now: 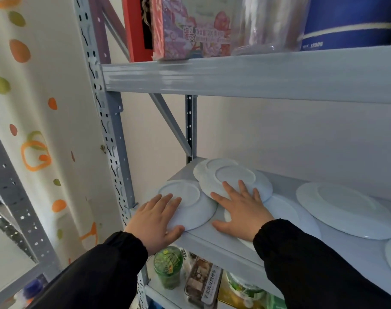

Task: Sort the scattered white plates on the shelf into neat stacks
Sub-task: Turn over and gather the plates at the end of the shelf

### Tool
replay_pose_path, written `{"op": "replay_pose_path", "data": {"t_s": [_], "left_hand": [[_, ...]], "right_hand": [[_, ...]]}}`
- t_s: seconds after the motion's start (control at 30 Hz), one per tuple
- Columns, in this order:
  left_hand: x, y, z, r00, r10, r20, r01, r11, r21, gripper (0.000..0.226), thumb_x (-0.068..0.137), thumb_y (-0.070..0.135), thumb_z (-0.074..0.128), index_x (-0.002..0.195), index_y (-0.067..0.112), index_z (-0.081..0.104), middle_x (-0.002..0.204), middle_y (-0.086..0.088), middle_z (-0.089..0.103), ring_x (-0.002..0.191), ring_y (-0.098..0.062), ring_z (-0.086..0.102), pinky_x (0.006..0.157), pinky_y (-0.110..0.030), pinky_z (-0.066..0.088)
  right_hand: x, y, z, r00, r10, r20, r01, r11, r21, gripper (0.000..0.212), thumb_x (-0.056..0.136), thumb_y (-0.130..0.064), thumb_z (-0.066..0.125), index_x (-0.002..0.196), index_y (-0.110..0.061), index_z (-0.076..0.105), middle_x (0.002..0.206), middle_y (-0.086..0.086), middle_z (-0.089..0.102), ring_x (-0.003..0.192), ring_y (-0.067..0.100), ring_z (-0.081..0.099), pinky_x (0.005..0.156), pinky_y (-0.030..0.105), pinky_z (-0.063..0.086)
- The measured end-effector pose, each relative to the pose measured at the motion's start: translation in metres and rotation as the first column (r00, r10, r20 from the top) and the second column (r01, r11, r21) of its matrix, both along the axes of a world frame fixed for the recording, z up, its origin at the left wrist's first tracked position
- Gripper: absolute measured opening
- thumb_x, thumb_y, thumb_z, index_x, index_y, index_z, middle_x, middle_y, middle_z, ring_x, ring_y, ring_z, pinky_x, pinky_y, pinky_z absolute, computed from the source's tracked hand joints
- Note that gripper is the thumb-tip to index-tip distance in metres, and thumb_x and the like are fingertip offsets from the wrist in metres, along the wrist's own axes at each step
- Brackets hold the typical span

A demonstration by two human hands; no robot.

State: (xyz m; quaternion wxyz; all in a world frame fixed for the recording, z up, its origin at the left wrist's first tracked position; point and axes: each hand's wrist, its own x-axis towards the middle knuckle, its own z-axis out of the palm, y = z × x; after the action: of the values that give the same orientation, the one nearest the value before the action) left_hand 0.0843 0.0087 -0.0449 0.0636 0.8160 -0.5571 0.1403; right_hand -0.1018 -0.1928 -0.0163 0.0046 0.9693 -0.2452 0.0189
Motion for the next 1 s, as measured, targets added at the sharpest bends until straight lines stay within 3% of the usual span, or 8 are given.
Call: {"op": "replay_pose_path", "data": {"t_s": [0.2,0.3,0.43,0.53,0.6,0.73,0.9,1.0], "left_hand": [[0.004,0.003,0.001,0.994,-0.071,0.085,0.064,0.994,0.085,0.087,0.08,0.074,0.047,0.151,0.028,0.028,0.15,-0.002,0.042,0.136,-0.029,0.042,0.107,-0.046,0.04],[0.005,0.004,0.007,0.972,-0.158,0.172,0.137,0.982,0.128,0.093,0.058,0.036,0.084,0.141,0.017,0.045,0.129,-0.006,0.062,0.112,-0.03,0.063,0.079,-0.041,0.059],[0.0,0.011,0.028,0.963,-0.096,0.252,0.11,0.993,-0.043,0.083,0.069,0.006,0.076,0.144,0.013,0.043,0.131,-0.006,0.062,0.102,-0.028,0.069,0.07,-0.036,0.06],[-0.005,0.019,0.056,0.998,0.066,-0.015,-0.067,0.944,-0.324,0.057,0.095,0.008,0.044,0.149,0.021,0.031,0.135,-0.006,0.057,0.085,-0.025,0.068,0.07,-0.037,0.056],[-0.009,0.022,0.07,0.97,0.058,-0.237,-0.169,0.86,-0.481,0.039,0.098,0.013,0.038,0.135,0.022,0.045,0.109,-0.004,0.066,0.074,-0.021,0.063,0.062,-0.036,0.053],[-0.013,0.021,0.072,0.734,-0.087,-0.674,-0.406,0.738,-0.538,0.013,0.092,0.012,0.04,0.09,0.02,0.05,0.08,-0.012,0.058,0.067,-0.028,0.054,0.055,-0.038,0.045],[-0.01,0.012,0.049,0.242,-0.316,-0.917,-0.607,0.688,-0.397,0.029,0.094,0.006,0.041,0.114,0.021,0.054,0.111,-0.009,0.064,0.094,-0.031,0.065,0.062,-0.04,0.058],[-0.008,0.006,0.039,0.122,-0.369,-0.921,-0.644,0.676,-0.357,0.035,0.093,-0.002,0.039,0.12,0.014,0.056,0.113,-0.01,0.064,0.097,-0.035,0.064,0.065,-0.045,0.059]], "right_hand": [[-0.027,-0.021,-0.001,0.998,-0.067,0.003,0.067,0.998,0.007,0.081,0.083,-0.077,0.033,0.152,-0.052,-0.001,0.165,-0.011,-0.013,0.151,0.028,-0.016,0.12,0.057,-0.003],[-0.035,-0.024,-0.001,0.995,-0.094,0.014,0.094,0.996,0.006,0.08,0.084,-0.078,0.032,0.153,-0.052,0.002,0.165,-0.011,-0.011,0.151,0.028,-0.015,0.12,0.057,-0.003],[-0.036,-0.024,0.001,0.994,-0.11,0.029,0.109,0.994,0.01,0.078,0.084,-0.079,0.031,0.152,-0.052,0.004,0.166,-0.011,-0.009,0.151,0.028,-0.014,0.12,0.057,-0.003],[-0.036,-0.023,0.0,0.993,-0.113,0.033,0.112,0.993,0.029,0.078,0.083,-0.079,0.031,0.152,-0.053,0.005,0.166,-0.011,-0.009,0.151,0.027,-0.015,0.12,0.055,-0.004],[-0.037,-0.023,0.001,0.993,-0.113,0.029,0.112,0.993,0.025,0.079,0.083,-0.079,0.031,0.152,-0.052,0.005,0.166,-0.012,-0.009,0.151,0.026,-0.015,0.12,0.055,-0.004],[-0.036,-0.022,0.001,0.993,-0.116,0.032,0.115,0.993,0.018,0.079,0.084,-0.079,0.031,0.153,-0.051,0.006,0.166,-0.011,-0.009,0.151,0.026,-0.014,0.121,0.055,-0.003],[-0.037,-0.022,0.001,0.993,-0.115,0.039,0.114,0.993,0.025,0.078,0.084,-0.078,0.032,0.153,-0.051,0.007,0.166,-0.011,-0.008,0.152,0.027,-0.013,0.121,0.055,-0.003],[-0.036,-0.022,0.001,0.993,-0.117,0.034,0.116,0.993,0.019,0.078,0.085,-0.076,0.033,0.153,-0.05,0.006,0.166,-0.011,-0.008,0.152,0.027,-0.013,0.121,0.055,-0.002]]}}
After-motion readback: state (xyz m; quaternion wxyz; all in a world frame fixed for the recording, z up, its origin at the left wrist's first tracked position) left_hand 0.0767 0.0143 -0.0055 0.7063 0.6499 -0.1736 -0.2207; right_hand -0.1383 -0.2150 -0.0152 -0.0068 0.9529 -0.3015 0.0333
